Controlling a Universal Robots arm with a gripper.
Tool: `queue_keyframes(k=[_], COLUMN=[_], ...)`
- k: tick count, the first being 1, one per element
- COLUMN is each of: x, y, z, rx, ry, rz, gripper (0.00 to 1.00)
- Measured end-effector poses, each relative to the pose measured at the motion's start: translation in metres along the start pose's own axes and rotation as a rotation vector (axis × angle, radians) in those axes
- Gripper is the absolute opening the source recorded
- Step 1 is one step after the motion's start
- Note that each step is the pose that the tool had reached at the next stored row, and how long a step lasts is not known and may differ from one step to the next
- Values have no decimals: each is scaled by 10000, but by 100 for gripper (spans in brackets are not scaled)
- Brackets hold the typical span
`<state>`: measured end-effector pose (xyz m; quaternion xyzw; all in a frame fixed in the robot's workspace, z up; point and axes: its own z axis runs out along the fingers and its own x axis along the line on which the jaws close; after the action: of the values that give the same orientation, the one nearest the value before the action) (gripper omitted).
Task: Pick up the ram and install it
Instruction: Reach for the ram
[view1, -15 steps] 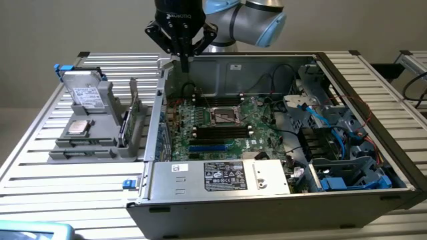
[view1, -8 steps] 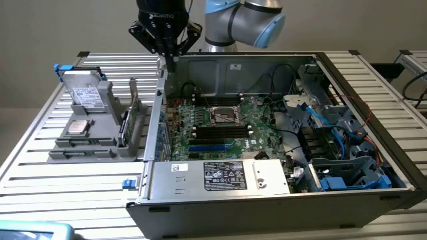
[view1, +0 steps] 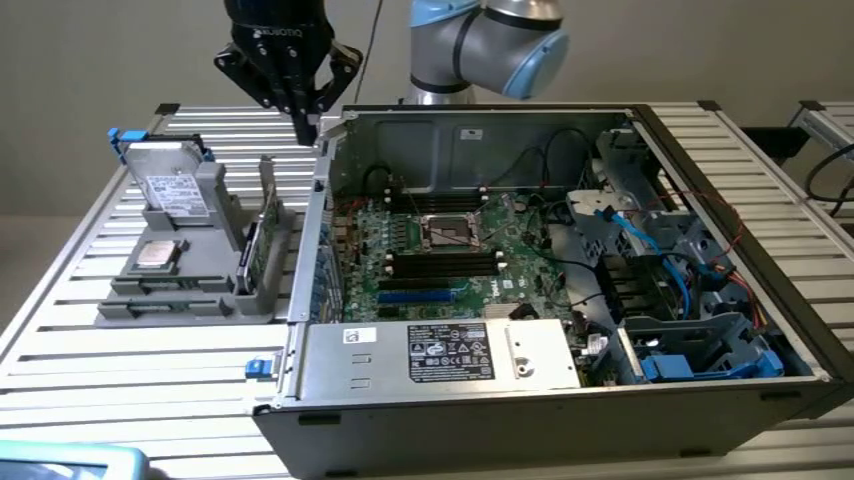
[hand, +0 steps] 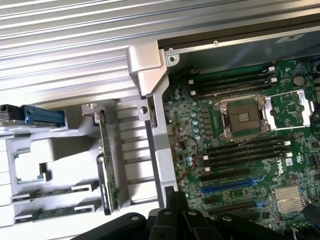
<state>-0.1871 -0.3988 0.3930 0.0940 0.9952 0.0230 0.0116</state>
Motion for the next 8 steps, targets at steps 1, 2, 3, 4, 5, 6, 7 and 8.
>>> queue_keyframes(k=[1, 2, 3, 4, 5, 6, 7, 8], x=[45, 89, 136, 179, 221, 262, 302, 341], y=[-9, -17, -26, -34, -42, -50, -57, -65], z=[-1, -3, -3, -5, -6, -7, -9, -10], rx=[2, 3, 3, 4, 4, 4, 5, 5], ry=[0, 0, -1, 0, 1, 1, 2, 2], rz=[-7, -13, -19, -26, -35, -44, -53, -65], gripper=[11, 11, 11, 11, 11, 11, 11, 11])
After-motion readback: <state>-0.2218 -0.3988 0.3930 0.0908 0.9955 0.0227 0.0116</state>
